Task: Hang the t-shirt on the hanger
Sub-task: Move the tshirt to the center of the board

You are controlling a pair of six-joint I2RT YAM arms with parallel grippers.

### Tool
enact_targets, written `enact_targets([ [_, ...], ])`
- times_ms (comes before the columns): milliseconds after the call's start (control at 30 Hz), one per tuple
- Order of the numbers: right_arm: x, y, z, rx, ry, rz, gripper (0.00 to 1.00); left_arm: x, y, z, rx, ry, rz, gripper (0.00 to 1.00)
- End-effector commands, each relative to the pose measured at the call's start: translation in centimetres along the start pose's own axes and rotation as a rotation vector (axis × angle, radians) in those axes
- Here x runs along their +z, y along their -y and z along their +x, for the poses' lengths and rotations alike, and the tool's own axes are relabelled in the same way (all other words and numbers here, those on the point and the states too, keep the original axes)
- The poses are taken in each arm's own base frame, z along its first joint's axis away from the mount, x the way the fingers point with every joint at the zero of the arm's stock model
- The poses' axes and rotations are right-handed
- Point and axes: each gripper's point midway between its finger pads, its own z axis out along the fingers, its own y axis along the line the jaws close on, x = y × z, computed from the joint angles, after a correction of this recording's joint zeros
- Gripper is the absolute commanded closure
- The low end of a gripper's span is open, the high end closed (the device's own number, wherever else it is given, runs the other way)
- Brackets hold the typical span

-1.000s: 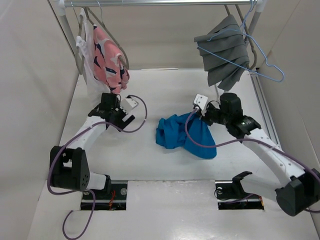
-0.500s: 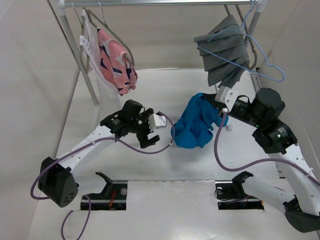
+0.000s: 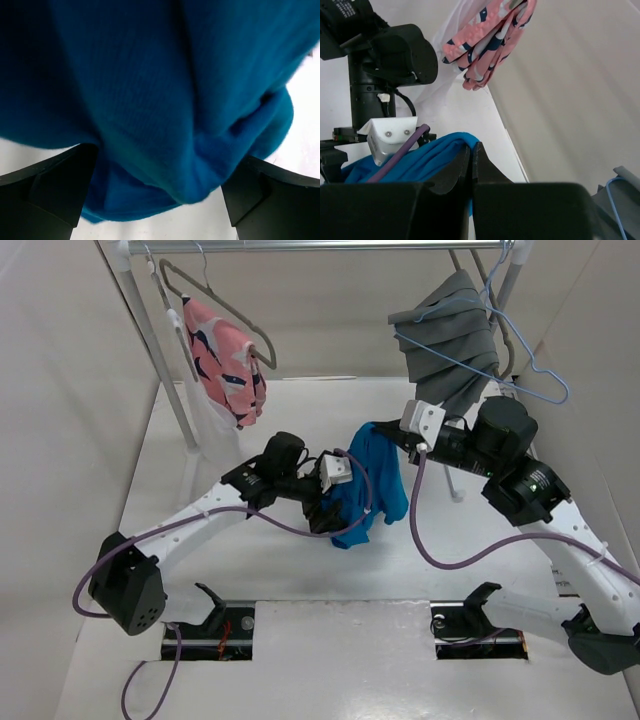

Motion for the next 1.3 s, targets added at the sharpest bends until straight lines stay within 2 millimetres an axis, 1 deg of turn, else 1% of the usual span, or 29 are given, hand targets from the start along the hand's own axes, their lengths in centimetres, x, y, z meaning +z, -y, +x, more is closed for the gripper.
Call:
enact_targets([
  [0, -0.5, 2.2, -4.6, -0.079, 0.127, 0.065, 1.00, 0.4, 0.5, -1.0, 0.000, 0.059, 0.027, 0.00],
  [67, -0.3, 2.1, -4.0, -0.072, 0.112, 0.069, 1.00, 0.4, 0.3, -0.7, -0.013, 0.054, 0.014, 0.03],
  [100, -0.6, 2.3, -3.6, -0.070, 0.097, 0.089, 1.00, 0.4, 0.3, -0.4, 0.001, 0.043, 0.017, 0.12],
  [133, -0.5, 2.1, -2.8, -0.060, 0.074, 0.090, 1.00, 0.2, 0.5, -0.4, 0.015, 0.043, 0.017, 0.41],
  [167, -0.9, 2.2, -2.7, -0.057, 0.061, 0.101, 1.00, -0.1, 0.7, -0.2, 0.016, 0.035, 0.020, 0.56],
  [233, -1.3, 2.1, -0.9, -0.044, -0.008, 0.128, 1.00, -0.7, -1.0, -0.4, 0.027, 0.027, -0.046, 0.98],
  [267, -1.7, 2.3, 0.6, -0.031, -0.055, 0.149, 1.00, -1.3, -2.0, -0.3, 0.011, 0.021, -0.100, 1.00],
  [300, -2.0, 2.5, 2.0, -0.018, -0.101, 0.166, 1.00, -2.2, -3.1, -0.6, 0.008, 0.020, -0.157, 1.00],
  [333, -2.5, 3.2, 3.6, -0.006, -0.165, 0.207, 1.00, -4.1, -6.2, -0.9, 0.022, 0.010, -0.282, 1.00],
  [400, -4.3, 3.6, 7.8, 0.071, -0.296, 0.258, 1.00, -6.9, -9.1, -1.9, 0.038, 0.018, -0.408, 1.00],
  [433, -4.9, 3.6, 9.3, 0.096, -0.336, 0.270, 1.00, -9.0, -11.0, -2.2, 0.036, 0.023, -0.476, 1.00],
  [467, -5.7, 3.6, 10.6, 0.121, -0.374, 0.286, 1.00, -10.9, -11.8, -4.7, 0.104, 0.048, -0.517, 1.00],
  [500, -6.8, 3.7, 13.0, 0.158, -0.433, 0.310, 1.00, -11.9, -12.0, -5.6, 0.135, 0.046, -0.531, 1.00],
  [533, -7.0, 3.5, 14.4, 0.178, -0.469, 0.309, 1.00, -12.4, -11.5, -5.8, 0.150, 0.018, -0.520, 1.00],
  [567, -7.0, 3.1, 15.5, 0.194, -0.487, 0.297, 1.00, -13.3, -11.0, -8.0, 0.208, 0.042, -0.510, 1.00],
  [633, -6.3, 1.7, 17.9, 0.238, -0.521, 0.237, 1.00, -13.8, -9.4, -8.8, 0.261, 0.037, -0.449, 1.00],
  [700, -4.5, 1.4, 17.7, 0.240, -0.454, 0.182, 1.00, -13.3, -6.4, -11.0, 0.337, 0.088, -0.341, 1.00],
  [767, -2.7, 1.6, 17.3, 0.221, -0.422, 0.149, 1.00, -12.7, -3.8, -11.2, 0.409, 0.076, -0.248, 1.00],
  [800, -2.1, 2.0, 16.8, 0.216, -0.396, 0.137, 1.00, -12.3, -1.4, -12.7, 0.464, 0.111, -0.163, 1.00],
  [867, -0.4, 3.1, 15.3, 0.196, -0.338, 0.117, 1.00, -11.2, 0.8, -12.0, 0.458, 0.085, -0.050, 1.00],
  [933, 0.8, 2.8, 14.4, 0.200, -0.280, 0.055, 1.00, -10.0, 3.4, -12.4, 0.505, 0.083, 0.040, 1.00],
  [1033, 1.3, 2.2, 15.1, 0.253, -0.284, 0.034, 1.00, -7.7, 5.5, -11.8, 0.530, 0.064, 0.114, 1.00],
  [1067, 0.4, 2.4, 16.9, 0.292, -0.340, 0.068, 1.00, -6.9, 6.1, -11.6, 0.526, 0.056, 0.134, 1.00],
  [1100, -0.8, 1.4, 18.7, 0.354, -0.385, 0.093, 1.00, -5.6, 6.3, -11.4, 0.528, 0.051, 0.151, 0.96],
  [1133, -2.1, 1.3, 20.5, 0.390, -0.443, 0.136, 1.00, -4.3, 7.6, -10.9, 0.537, 0.034, 0.195, 0.80],
  [1167, -3.5, 0.7, 22.3, 0.438, -0.500, 0.156, 0.91, -3.0, 8.1, -9.6, 0.528, 0.001, 0.225, 0.59],
  [1200, -5.7, 0.1, 25.4, 0.494, -0.579, 0.192, 0.71, -2.0, 8.5, -8.8, 0.526, -0.027, 0.247, 0.41],
  [1233, -6.9, -0.2, 26.9, 0.524, -0.622, 0.213, 0.50, -0.5, 8.5, -7.8, 0.514, -0.069, 0.267, 0.24],
  [1267, -8.1, -0.3, 28.1, 0.547, -0.666, 0.241, 0.26, 0.1, 8.4, -7.6, 0.519, -0.091, 0.262, 0.18],
])
